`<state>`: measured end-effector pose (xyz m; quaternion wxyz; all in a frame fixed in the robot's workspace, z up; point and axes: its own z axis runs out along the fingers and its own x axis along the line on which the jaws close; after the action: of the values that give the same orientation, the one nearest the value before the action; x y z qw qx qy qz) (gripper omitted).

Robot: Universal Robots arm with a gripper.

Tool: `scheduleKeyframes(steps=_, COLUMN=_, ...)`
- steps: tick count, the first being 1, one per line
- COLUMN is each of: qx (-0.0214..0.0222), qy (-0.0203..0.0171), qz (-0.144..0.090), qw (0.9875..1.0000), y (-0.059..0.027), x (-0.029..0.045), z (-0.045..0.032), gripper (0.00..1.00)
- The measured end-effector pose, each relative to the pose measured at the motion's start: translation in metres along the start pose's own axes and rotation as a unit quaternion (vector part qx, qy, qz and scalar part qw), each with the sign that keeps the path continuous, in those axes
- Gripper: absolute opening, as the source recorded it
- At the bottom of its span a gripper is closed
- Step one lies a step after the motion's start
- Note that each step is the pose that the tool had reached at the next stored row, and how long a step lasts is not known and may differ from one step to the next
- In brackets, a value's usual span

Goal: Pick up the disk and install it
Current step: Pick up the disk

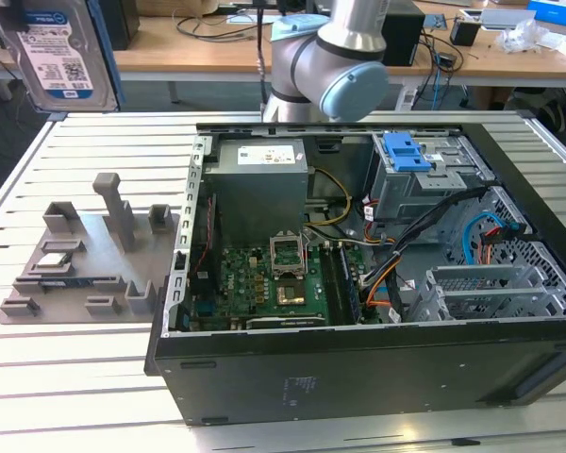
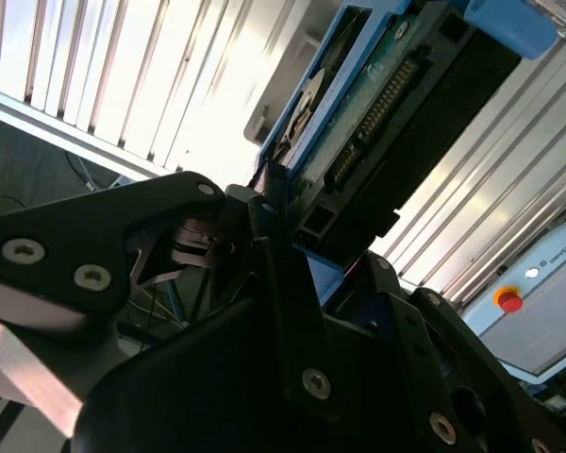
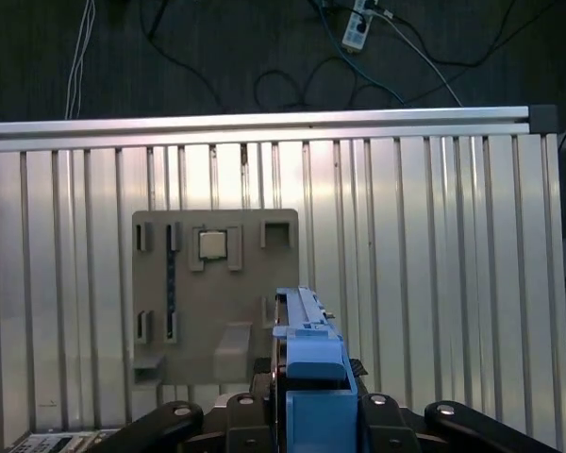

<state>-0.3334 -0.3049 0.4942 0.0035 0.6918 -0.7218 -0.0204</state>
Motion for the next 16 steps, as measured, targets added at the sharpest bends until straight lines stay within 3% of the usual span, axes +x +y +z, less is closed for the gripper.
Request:
scheduleKeyframes(steps=3, qx=-0.0006, qy=0.0001, qz=0.0, qw=1.0, y=-0.0158, x=-0.0006, z=-0.0006, gripper=0.37)
scheduleKeyframes(steps=7, qx=-0.0019, qy=0.0001, qz=0.0, qw=1.0, y=-0.0465, x=-0.002, z=-0.0016, gripper=0.37)
scheduleKeyframes(steps=10, qx=-0.003, qy=0.0001, qz=0.0, qw=1.0, y=-0.0623, x=-0.0026, z=-0.0021, gripper=0.37)
scheduleKeyframes(steps=16, qx=-0.0059, qy=0.0003, qz=0.0, qw=1.0, y=-0.1147, x=-0.0049, z=-0.0037, gripper=0.37)
